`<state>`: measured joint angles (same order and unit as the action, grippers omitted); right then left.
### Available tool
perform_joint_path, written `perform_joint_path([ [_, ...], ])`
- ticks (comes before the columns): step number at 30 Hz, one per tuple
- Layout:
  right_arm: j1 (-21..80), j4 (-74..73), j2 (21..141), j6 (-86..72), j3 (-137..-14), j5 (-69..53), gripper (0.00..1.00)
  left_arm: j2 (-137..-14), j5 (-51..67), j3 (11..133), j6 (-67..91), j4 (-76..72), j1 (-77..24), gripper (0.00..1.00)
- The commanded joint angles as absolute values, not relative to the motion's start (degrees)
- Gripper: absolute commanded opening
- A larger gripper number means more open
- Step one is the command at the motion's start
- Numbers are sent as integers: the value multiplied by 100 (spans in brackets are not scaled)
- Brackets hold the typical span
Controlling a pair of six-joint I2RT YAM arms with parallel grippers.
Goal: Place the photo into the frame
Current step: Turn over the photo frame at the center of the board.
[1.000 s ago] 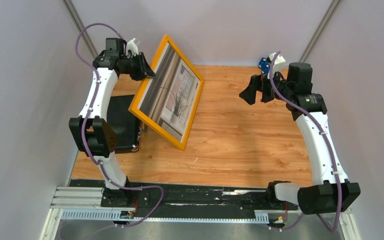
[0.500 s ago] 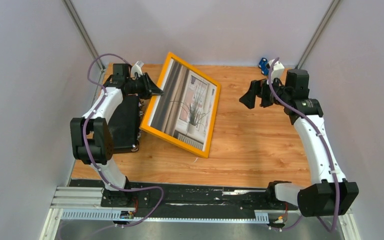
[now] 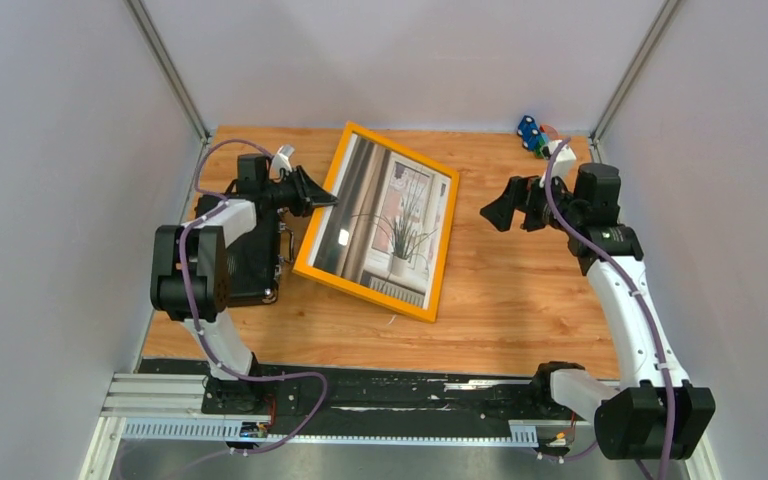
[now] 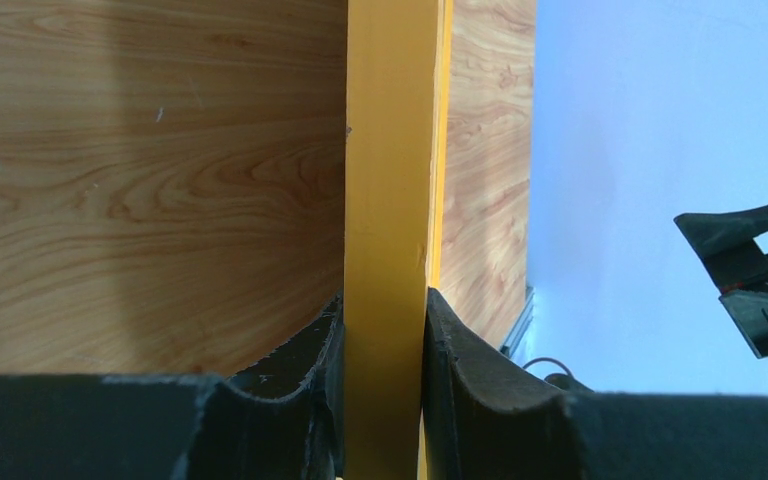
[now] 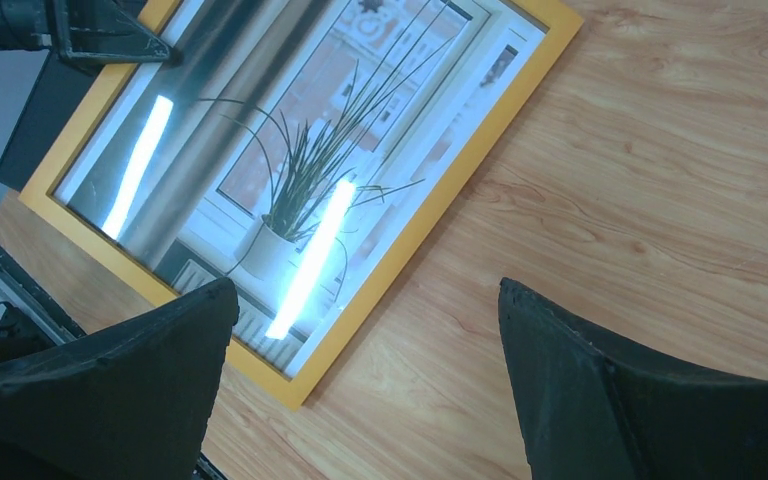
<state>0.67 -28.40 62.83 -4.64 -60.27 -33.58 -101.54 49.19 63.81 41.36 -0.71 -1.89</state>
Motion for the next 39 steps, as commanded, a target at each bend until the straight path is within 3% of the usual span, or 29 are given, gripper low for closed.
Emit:
perform_joint_path([
  [1,62,-2379,6144,-582,-5926,-3505,100,-10449,5075,6148,4417,-1337,-392,0],
  [6,57,-2365,6135,-510,-5867,-3482,100,-10743,5028,6007,4635,-1769,-588,6],
  [23,-208,-2309,6197,-476,-5754,-3371,100,-11799,4159,5699,6008,-3386,-1110,14],
  [35,-281,-2264,6414,-457,-5775,-3311,100,-11989,3799,5178,6148,-3614,-1257,38],
  [39,-290,-2262,6434,-450,-5776,-3312,100,-11927,3765,5155,6023,-3356,-1264,50],
])
